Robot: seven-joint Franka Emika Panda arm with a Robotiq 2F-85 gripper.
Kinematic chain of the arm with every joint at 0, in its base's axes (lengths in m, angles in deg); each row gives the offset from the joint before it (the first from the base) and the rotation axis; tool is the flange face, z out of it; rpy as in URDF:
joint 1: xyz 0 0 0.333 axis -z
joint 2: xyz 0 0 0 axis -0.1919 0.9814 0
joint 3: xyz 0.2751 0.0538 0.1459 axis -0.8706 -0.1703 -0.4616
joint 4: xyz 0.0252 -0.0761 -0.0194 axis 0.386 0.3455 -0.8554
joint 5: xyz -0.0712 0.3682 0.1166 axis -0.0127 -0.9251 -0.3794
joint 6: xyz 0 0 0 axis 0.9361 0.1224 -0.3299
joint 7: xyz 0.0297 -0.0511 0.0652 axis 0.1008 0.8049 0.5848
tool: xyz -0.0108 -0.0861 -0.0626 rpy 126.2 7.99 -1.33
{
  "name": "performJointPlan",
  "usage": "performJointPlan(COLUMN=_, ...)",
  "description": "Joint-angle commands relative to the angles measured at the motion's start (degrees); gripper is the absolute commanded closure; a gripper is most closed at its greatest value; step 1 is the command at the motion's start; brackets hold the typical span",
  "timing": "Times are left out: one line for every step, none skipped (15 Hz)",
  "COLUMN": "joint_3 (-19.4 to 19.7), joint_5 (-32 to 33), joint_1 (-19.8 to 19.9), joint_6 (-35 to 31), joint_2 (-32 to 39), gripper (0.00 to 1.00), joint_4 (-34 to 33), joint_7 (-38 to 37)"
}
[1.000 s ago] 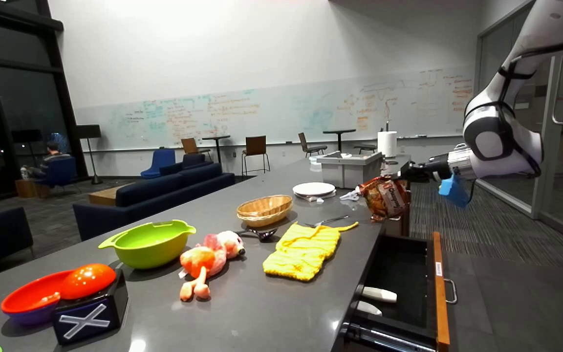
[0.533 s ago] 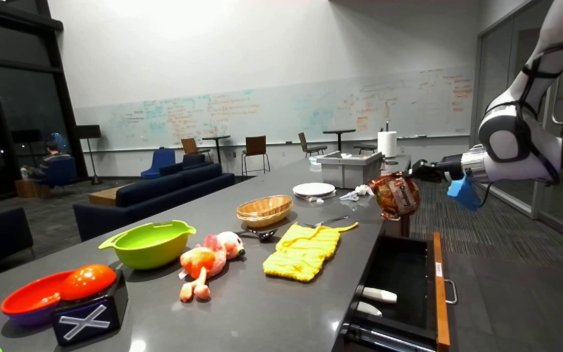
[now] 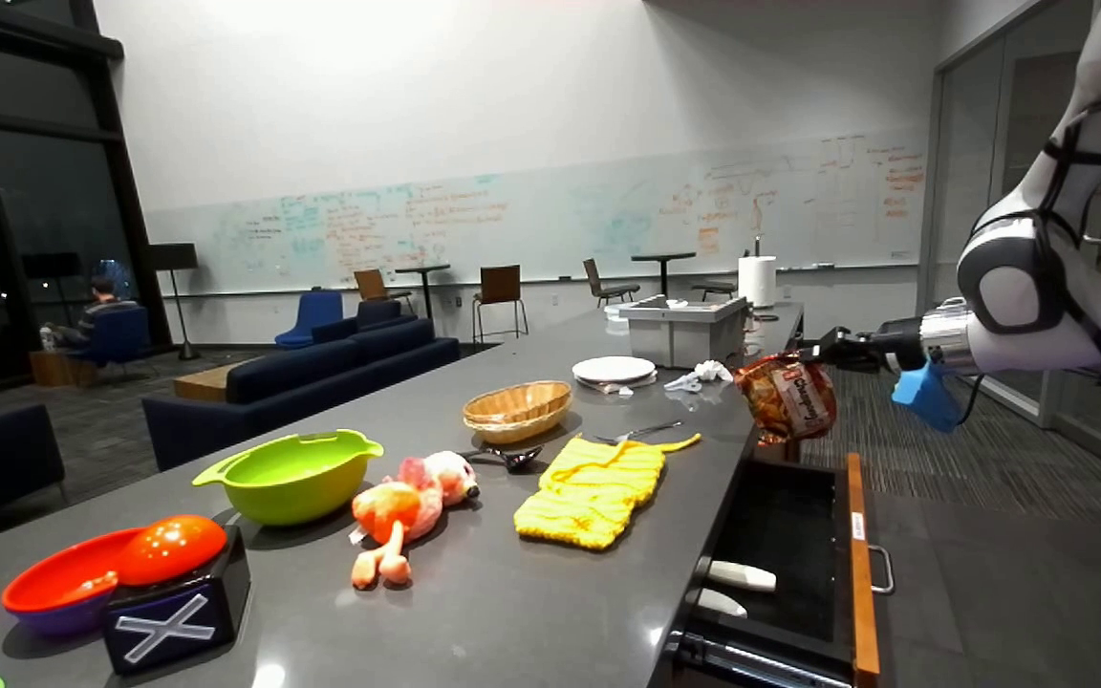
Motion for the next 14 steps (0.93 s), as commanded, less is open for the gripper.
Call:
performJointPlan(joint_3=-0.7, joint_5=-0.7, joint_1=0.6, joint_6=2.1, joint_2=-2.1, gripper=1.0, joint_4=3.5, joint_7=1.6)
performJointPlan(joint_3=-0.8, joint_5=-0.3, joint_1=0.4, joint_6=1.8, joint_2=-2.1, gripper=1.0, joint_4=3.8, joint_7=1.2)
performJointPlan(joint_3=-0.9, joint_5=-0.1, joint_1=0.3, joint_6=2.0, joint_2=-1.7, gripper=1.0, joint_4=3.9, joint_7=1.0)
performJointPlan(joint_3=-1.2, joint_5=0.3, joint_1=0.0, joint_6=1.8, joint_2=-1.1, gripper=1.0, joint_4=3.8, joint_7=0.7)
performJointPlan(joint_3=-1.5, joint_5=0.6, joint_1=-0.2, joint_6=1.1, joint_2=-1.1, gripper=1.0, joint_4=3.9, joint_7=0.3)
performJointPlan(joint_3=-1.7, joint_5=0.9, joint_1=-0.5, joint_6=1.1, joint_2=-0.2, gripper=1.0, joint_4=3.6, joint_7=0.0)
performJointPlan(joint_3=-2.0, joint_5=1.2, joint_1=-0.9, joint_6=0.6, joint_2=0.5, gripper=1.0, joint_4=3.3, joint_7=-0.4)
performJointPlan(joint_3=-2.2, joint_5=1.6, joint_1=-1.2, joint_6=0.0, joint_2=0.8, gripper=1.0, joint_4=3.1, joint_7=-0.9)
performJointPlan(joint_3=-2.4, joint_5=2.1, joint_1=-1.5, joint_6=-0.1, joint_2=2.4, gripper=1.0, joint_4=2.4, joint_7=-1.2)
performJointPlan(joint_3=-2.6, joint_5=2.7, joint_1=-1.8, joint_6=-0.6, joint_2=3.0, gripper=1.0, joint_4=2.2, joint_7=-1.9)
performJointPlan(joint_3=-2.7, joint_5=3.5, joint_1=-2.2, joint_6=-1.1, joint_2=4.1, gripper=1.0, joint_4=1.7, joint_7=-2.8)
performJointPlan(joint_3=-2.7, joint_5=4.5, joint_1=-2.5, joint_6=-1.2, joint_2=5.8, gripper=1.0, joint_4=0.9, joint_7=-3.7)
performJointPlan(joint_3=-2.8, joint_5=5.6, joint_1=-2.8, joint_6=-2.0, joint_2=6.6, gripper=1.0, joint_4=0.5, joint_7=-5.0)
performJointPlan(joint_3=-2.8, joint_5=7.1, joint_1=-3.0, joint_6=-2.5, joint_2=7.8, gripper=1.0, joint_4=-0.2, joint_7=-6.4)
